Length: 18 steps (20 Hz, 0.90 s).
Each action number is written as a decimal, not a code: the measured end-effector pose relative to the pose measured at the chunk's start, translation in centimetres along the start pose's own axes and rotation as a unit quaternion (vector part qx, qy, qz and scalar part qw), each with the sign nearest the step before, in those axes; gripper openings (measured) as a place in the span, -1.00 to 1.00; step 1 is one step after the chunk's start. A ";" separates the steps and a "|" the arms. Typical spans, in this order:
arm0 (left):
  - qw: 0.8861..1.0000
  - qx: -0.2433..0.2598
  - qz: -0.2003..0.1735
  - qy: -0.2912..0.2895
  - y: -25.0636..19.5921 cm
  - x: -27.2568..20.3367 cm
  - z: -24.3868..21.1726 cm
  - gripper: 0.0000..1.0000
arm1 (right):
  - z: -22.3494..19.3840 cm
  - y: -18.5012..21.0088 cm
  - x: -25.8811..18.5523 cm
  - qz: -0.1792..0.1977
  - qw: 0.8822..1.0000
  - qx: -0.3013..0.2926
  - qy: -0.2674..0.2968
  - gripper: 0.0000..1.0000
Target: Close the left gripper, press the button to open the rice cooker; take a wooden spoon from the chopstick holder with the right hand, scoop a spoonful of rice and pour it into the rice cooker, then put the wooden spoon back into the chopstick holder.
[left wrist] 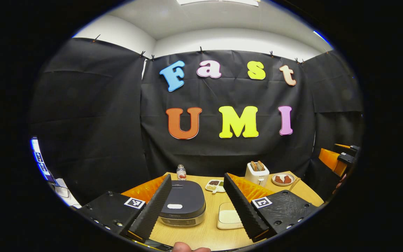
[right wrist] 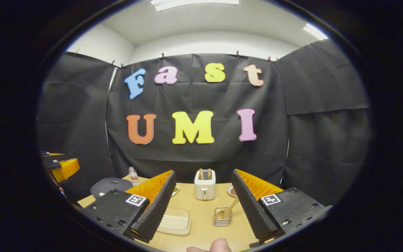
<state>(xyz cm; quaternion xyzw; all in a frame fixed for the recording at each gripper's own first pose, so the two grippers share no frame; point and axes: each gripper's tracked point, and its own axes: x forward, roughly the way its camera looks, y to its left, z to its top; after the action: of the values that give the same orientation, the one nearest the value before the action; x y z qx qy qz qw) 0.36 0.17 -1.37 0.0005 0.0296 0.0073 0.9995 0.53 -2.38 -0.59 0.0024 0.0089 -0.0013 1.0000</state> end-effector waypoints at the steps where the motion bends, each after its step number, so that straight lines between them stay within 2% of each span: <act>1: 1.000 -0.001 -0.004 0.004 -0.2 0.2 -0.2 0.91 | 0.0 -0.2 0.1 -0.002 1.000 0.000 0.000 1.00; 5: 0.999 -0.002 -0.009 0.031 0.2 0.8 -1.3 0.91 | -0.2 -1.1 0.5 -0.004 1.000 0.002 0.005 1.00; 10: 0.996 -0.006 -0.008 0.093 1.4 2.4 -3.8 0.92 | -0.2 -3.2 1.4 -0.017 1.000 0.001 0.002 1.00; 11: 0.994 -0.007 -0.011 0.106 1.6 2.8 -4.2 0.87 | -0.3 -3.6 1.6 -0.020 1.000 0.003 0.003 1.00; 12: 0.992 -0.007 -0.015 0.121 1.7 3.1 -4.9 0.61 | -0.5 -4.0 1.9 -0.023 1.000 0.006 0.005 1.00; 14: 0.988 -0.009 -0.018 0.153 2.2 3.9 -6.3 0.30 | -0.8 -4.9 2.3 -0.030 0.999 0.010 0.008 1.00; 16: 0.983 -0.016 -0.019 0.180 2.6 3.3 -7.3 0.23 | -1.0 -5.7 2.7 -0.036 0.999 0.013 0.011 1.00; 18: 0.979 -0.023 -0.010 0.201 3.9 5.2 -8.6 -0.65 | -1.2 -6.7 3.0 -0.044 0.999 0.012 0.013 1.00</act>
<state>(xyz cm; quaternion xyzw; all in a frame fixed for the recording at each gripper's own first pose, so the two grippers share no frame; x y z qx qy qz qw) 5.03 4.11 -10.24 -0.0240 0.2302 -0.0022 0.9728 3.48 -9.08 -1.87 0.0140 0.0218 -0.0451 0.9986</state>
